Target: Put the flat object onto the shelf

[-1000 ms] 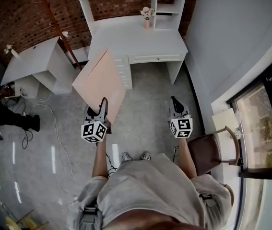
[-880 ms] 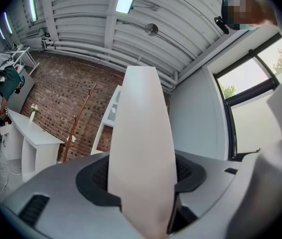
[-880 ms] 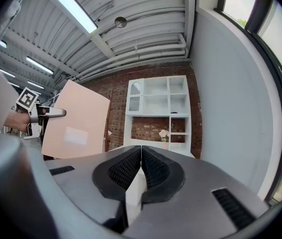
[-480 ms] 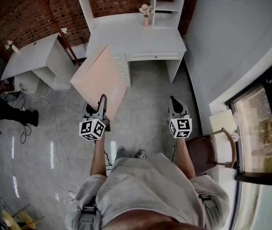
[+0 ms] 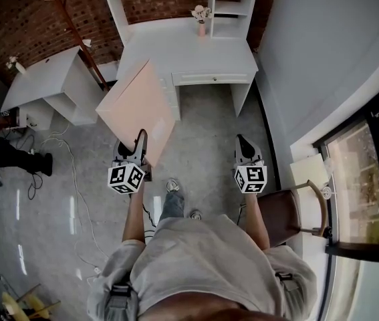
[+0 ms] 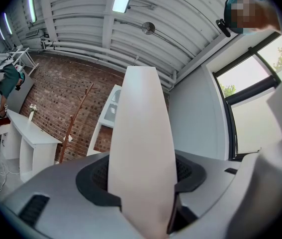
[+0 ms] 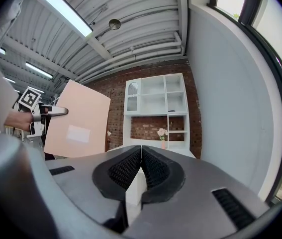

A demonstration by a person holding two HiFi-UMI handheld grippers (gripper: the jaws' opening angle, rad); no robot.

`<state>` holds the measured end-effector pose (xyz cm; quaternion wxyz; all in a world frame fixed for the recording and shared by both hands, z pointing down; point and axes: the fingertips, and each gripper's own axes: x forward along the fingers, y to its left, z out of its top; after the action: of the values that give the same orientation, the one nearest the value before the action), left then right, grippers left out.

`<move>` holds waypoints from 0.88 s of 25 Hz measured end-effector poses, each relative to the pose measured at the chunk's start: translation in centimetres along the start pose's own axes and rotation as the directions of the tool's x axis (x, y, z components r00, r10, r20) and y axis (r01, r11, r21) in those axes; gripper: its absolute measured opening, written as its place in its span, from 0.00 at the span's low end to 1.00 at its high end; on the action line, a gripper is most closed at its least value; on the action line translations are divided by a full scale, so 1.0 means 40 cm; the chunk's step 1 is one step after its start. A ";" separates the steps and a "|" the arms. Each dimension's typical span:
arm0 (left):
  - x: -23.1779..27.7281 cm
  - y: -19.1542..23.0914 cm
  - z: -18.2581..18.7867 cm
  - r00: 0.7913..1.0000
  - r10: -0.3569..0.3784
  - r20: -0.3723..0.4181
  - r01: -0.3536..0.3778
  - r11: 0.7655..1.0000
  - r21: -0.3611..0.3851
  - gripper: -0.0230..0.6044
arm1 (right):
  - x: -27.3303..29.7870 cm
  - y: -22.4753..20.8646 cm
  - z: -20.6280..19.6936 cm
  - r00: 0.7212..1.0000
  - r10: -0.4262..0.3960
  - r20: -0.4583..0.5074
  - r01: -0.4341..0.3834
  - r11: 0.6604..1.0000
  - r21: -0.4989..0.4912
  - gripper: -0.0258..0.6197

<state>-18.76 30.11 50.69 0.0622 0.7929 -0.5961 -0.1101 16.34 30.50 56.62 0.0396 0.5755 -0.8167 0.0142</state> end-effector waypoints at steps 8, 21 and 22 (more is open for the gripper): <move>0.032 -0.002 0.000 1.000 -0.013 0.014 0.012 1.000 0.007 0.48 | 0.012 -0.021 -0.011 1.000 -0.011 0.008 0.011 1.000 0.001 0.09; 0.240 0.121 -0.031 1.000 -0.009 0.025 0.010 0.999 -0.045 0.48 | 0.239 -0.036 0.005 1.000 -0.002 -0.019 0.001 0.999 -0.042 0.09; 0.267 0.133 -0.031 1.000 -0.011 0.026 0.013 0.999 -0.051 0.48 | 0.264 -0.040 0.011 1.000 -0.004 -0.022 0.003 0.999 -0.046 0.09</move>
<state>-20.59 18.34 52.06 0.0740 0.7932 -0.5890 -0.1357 14.28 20.02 57.02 0.0618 0.5758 -0.8152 0.0014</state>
